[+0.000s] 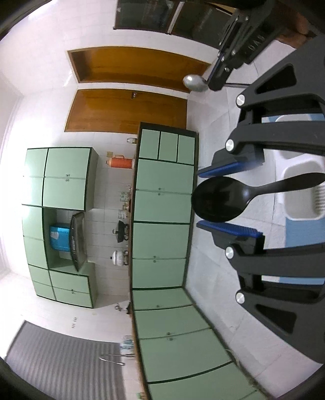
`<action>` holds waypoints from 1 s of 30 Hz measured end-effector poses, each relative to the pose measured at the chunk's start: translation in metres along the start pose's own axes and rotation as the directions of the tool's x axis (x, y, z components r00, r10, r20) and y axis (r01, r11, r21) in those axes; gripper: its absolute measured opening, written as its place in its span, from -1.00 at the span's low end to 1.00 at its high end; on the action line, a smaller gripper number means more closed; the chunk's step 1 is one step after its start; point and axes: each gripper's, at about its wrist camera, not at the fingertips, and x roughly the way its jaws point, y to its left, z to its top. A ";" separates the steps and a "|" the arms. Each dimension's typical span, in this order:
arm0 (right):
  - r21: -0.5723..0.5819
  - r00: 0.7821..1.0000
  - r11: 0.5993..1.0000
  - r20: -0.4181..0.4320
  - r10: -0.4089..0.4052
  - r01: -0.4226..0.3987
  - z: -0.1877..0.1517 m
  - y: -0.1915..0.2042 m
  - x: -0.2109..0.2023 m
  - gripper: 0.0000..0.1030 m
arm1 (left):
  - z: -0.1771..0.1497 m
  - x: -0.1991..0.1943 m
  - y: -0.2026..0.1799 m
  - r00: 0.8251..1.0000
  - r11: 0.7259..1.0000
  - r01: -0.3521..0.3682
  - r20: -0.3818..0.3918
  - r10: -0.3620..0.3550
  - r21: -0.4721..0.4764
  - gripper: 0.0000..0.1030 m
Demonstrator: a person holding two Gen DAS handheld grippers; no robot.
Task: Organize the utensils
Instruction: 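Lift the black spoon with the left tool while the right tool carries the silver spoon to the holder, then open the left tool over the white holder while the right tool releases the silver spoon into it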
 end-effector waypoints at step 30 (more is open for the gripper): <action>0.087 0.990 0.995 -0.126 0.063 -0.052 -0.063 -0.012 -0.049 0.17 | -0.069 -0.060 0.026 0.990 0.999 -0.026 -0.138 0.021 -0.031 0.40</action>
